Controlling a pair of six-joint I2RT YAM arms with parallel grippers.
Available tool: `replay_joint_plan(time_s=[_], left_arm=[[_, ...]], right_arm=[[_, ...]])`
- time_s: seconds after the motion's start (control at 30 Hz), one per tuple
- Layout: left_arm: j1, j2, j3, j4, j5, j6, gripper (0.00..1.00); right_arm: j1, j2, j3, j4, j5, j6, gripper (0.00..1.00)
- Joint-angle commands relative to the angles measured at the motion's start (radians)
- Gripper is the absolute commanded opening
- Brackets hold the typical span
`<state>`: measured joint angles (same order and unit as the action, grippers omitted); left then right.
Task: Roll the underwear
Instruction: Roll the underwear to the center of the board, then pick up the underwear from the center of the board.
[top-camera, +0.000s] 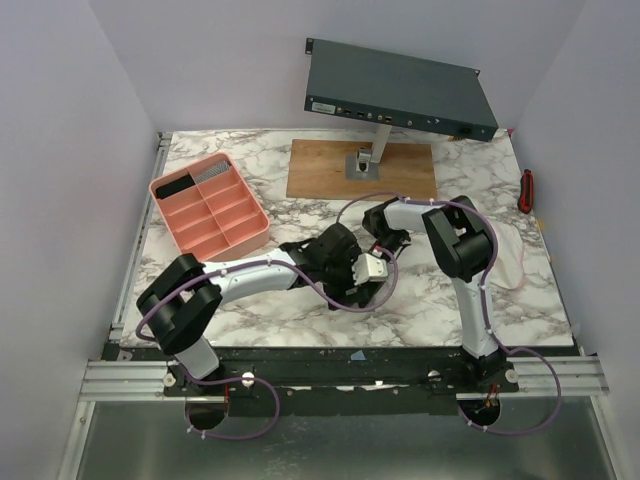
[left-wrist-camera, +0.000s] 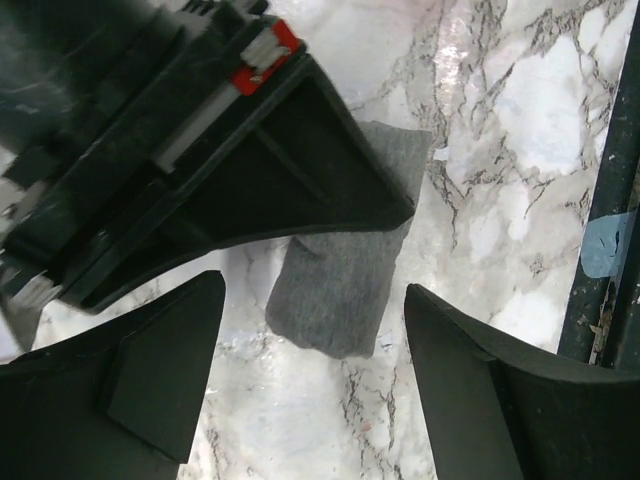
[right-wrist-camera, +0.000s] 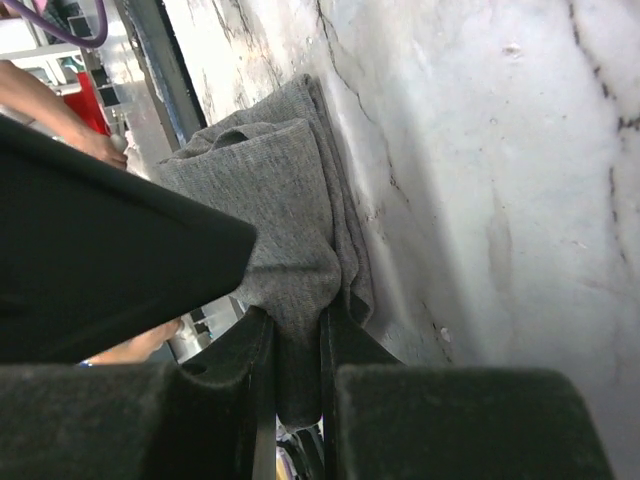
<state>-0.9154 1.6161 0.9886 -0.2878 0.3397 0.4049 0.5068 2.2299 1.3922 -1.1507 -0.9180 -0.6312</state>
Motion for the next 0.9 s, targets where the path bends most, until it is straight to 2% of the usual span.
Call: replay_joint_plan(time_s=[0.0, 0.2, 0.47, 0.67, 0.87], left_arm=[[-0.034, 0.04, 0.015, 0.011, -0.013, 0.032, 0.79], [-0.058, 0.077, 0.035, 0.006, -0.008, 0.031, 0.8], [-0.091, 0.144, 0.062, 0.03, -0.093, 0.026, 0.81], [-0.103, 0.177, 0.065, 0.034, -0.103, 0.025, 0.81], [-0.106, 0.202, 0.061, 0.053, -0.116, 0.02, 0.73]], right_arm=[[0.001, 0.092, -0.035, 0.195, 0.314, -0.107, 0.01], [-0.001, 0.093, -0.039, 0.199, 0.321, -0.108, 0.01], [-0.001, 0.094, -0.038, 0.201, 0.32, -0.107, 0.01], [-0.002, 0.094, -0.044, 0.202, 0.32, -0.107, 0.01], [-0.004, 0.096, -0.044, 0.197, 0.312, -0.11, 0.01]])
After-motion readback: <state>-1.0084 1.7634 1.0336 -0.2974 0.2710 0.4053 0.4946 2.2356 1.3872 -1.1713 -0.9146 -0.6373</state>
